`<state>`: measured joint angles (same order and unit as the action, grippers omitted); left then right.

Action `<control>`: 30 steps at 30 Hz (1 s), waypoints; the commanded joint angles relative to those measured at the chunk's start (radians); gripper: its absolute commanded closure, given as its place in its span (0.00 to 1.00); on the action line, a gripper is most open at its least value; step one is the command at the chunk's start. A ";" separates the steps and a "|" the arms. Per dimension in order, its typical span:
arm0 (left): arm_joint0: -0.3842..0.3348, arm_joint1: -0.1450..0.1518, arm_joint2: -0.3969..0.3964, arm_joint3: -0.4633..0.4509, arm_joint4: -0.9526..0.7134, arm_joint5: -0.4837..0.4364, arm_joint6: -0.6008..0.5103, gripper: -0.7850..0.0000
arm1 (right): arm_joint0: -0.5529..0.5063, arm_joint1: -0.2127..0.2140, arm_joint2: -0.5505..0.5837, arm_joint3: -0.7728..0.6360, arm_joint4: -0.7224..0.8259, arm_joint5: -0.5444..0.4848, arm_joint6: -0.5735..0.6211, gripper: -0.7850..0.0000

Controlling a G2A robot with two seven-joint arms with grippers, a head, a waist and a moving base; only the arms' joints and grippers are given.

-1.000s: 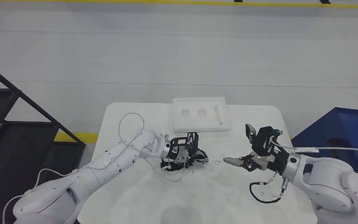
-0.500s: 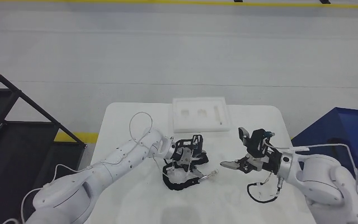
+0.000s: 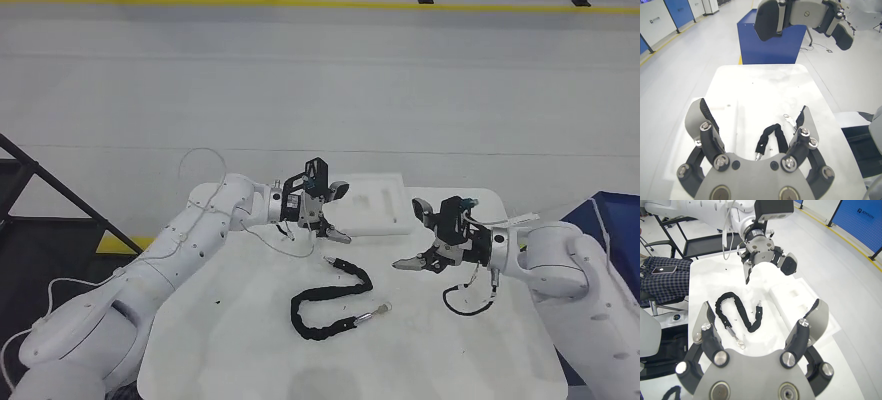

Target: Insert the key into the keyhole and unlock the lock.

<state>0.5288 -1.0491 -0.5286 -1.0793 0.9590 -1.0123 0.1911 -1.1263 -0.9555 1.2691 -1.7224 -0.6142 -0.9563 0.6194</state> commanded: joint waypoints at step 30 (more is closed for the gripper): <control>-0.212 0.096 0.002 -0.023 -0.572 0.000 -0.497 0.00 | 0.480 -0.013 -0.239 0.322 0.159 -0.056 0.060 0.00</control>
<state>0.3169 -0.9532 -0.5269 -1.1019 0.3866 -1.0123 -0.3058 -0.6467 -0.9686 1.0304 -1.4001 -0.4550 -1.0123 0.6798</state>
